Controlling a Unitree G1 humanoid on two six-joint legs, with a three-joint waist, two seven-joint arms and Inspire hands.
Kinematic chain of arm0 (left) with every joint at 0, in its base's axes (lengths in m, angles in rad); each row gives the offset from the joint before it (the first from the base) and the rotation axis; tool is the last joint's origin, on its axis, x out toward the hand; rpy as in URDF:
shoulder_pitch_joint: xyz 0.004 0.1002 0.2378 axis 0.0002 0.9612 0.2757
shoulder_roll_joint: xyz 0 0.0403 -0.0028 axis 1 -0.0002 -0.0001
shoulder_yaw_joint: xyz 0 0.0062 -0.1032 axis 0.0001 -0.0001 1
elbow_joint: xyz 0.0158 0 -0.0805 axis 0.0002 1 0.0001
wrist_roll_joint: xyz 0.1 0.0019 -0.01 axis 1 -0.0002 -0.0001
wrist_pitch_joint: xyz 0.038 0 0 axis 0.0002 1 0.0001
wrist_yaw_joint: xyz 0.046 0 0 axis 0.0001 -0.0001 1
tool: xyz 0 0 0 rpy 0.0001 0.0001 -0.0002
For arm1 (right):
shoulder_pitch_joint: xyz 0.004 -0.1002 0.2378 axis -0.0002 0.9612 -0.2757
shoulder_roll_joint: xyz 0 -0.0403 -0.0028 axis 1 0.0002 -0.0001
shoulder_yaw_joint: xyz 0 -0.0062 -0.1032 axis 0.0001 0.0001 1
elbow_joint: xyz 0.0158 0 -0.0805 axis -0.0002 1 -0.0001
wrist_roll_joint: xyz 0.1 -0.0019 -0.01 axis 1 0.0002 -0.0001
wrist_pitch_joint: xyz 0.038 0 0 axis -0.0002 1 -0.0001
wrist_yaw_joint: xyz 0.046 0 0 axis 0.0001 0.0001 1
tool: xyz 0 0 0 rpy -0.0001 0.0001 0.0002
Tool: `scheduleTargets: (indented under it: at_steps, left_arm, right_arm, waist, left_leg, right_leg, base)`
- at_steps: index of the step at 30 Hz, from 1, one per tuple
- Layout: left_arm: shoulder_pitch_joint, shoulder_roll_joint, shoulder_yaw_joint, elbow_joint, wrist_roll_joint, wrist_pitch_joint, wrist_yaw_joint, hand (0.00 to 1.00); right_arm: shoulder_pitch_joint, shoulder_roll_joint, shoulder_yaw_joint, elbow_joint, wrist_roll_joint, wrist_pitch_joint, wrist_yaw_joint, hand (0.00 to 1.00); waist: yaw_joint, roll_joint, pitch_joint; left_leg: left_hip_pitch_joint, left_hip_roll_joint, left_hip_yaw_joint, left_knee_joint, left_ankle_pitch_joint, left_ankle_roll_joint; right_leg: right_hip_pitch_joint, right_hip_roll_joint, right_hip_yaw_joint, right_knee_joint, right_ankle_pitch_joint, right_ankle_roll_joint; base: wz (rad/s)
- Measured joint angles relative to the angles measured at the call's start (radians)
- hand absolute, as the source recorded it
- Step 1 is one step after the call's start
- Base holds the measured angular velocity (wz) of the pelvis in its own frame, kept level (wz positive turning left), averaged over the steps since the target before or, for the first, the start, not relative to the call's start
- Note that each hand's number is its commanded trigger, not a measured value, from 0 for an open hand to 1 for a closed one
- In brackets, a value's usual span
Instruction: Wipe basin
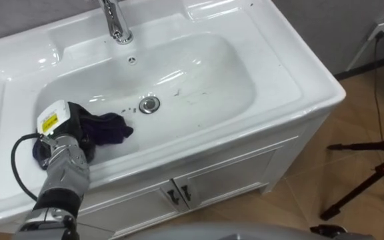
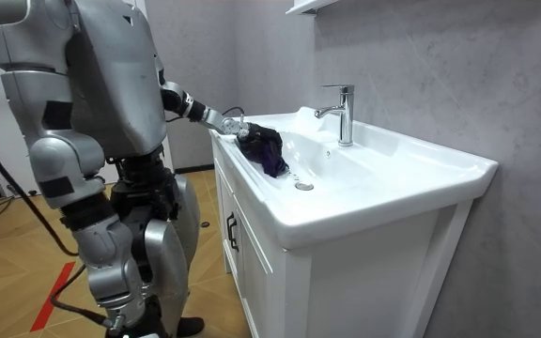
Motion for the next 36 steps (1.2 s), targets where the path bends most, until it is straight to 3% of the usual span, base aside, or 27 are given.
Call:
scheduleTargets:
  at_steps: [10,16,19,22,28,30,34,36]
  left_arm:
    - [0.005,0.0,-0.004,-0.007,-0.001,0.001,-0.005,1.0]
    - [-0.013,0.0,-0.013,0.039,-0.009,0.002,-0.002,1.0]
    - [-0.041,0.0,-0.029,0.05,-0.054,0.027,-0.009,1.0]
    - [-0.107,0.002,-0.03,0.108,-0.143,0.032,-0.01,1.0]
    - [-0.291,0.029,-0.03,0.263,-0.361,0.049,-0.025,1.0]
    - [-0.393,0.047,-0.03,0.354,-0.431,0.051,-0.025,1.0]
    - [-0.54,0.074,-0.033,0.461,-0.534,0.05,-0.003,1.0]
    - [-0.609,0.079,-0.046,0.517,-0.581,0.035,0.028,1.0]
  right_arm:
    - [0.013,0.0,-0.002,0.015,0.014,-0.007,-0.002,0.0]
    - [0.013,0.0,0.006,0.036,0.023,-0.003,0.002,0.0]
    - [0.01,0.0,0.036,0.036,0.047,0.004,0.001,0.0]
    - [-0.009,0.001,0.041,0.049,0.062,0.004,-0.002,0.0]
    - [-0.087,0.0,0.048,0.095,0.223,-0.006,-0.028,0.0]
    - [-0.124,0.006,0.068,0.124,0.312,-0.016,-0.035,0.0]
    - [-0.199,0.021,0.11,0.168,0.374,-0.032,-0.044,0.0]
    - [-0.244,0.032,0.143,0.2,0.411,-0.038,-0.059,0.0]
  waist:
    - [0.0,0.001,0.004]
    - [-0.025,0.009,0.0089]
    - [-0.028,0.012,0.0084]
    - [-0.028,0.015,0.0087]
    - [-0.026,0.019,0.0119]
    - [-0.024,0.01,0.0194]
    - [-0.031,0.0,0.0287]
    - [-0.043,-0.015,0.0418]
  left_leg:
    - [0.008,0.0,-0.015,0.0,0.0,0.0]
    - [0.002,-0.003,-0.009,0.0,0.0,0.0]
    - [-0.003,-0.003,-0.005,0.001,0.0,-0.001]
    - [-0.037,-0.002,-0.004,0.009,0.002,-0.004]
    - [-0.125,0.007,0.049,0.038,0.004,-0.006]
    - [-0.164,0.012,0.066,0.046,0.009,-0.013]
    - [-0.246,0.024,0.086,0.065,0.014,-0.018]
    - [-0.277,0.03,0.095,0.07,0.017,-0.02]
  right_leg:
    - [0.01,0.0,-0.006,0.0,-0.001,0.0]
    - [0.007,-0.003,-0.002,0.004,-0.006,0.002]
    - [-0.007,-0.003,-0.003,0.007,-0.008,0.002]
    - [-0.041,-0.005,-0.01,0.029,-0.008,0.001]
    - [-0.134,-0.005,-0.011,0.057,-0.005,-0.004]
    - [-0.172,-0.002,-0.007,0.061,0.003,-0.009]
    - [-0.246,0.004,-0.008,0.076,0.02,-0.017]
    - [-0.276,0.008,-0.014,0.079,0.028,-0.022]
  base:
    - [0.0]
    - [0.01]
    - [0.02]
    - [0.07]
    - [0.01]
    - [-0.02]
    - [-0.04]
    - [-0.02]
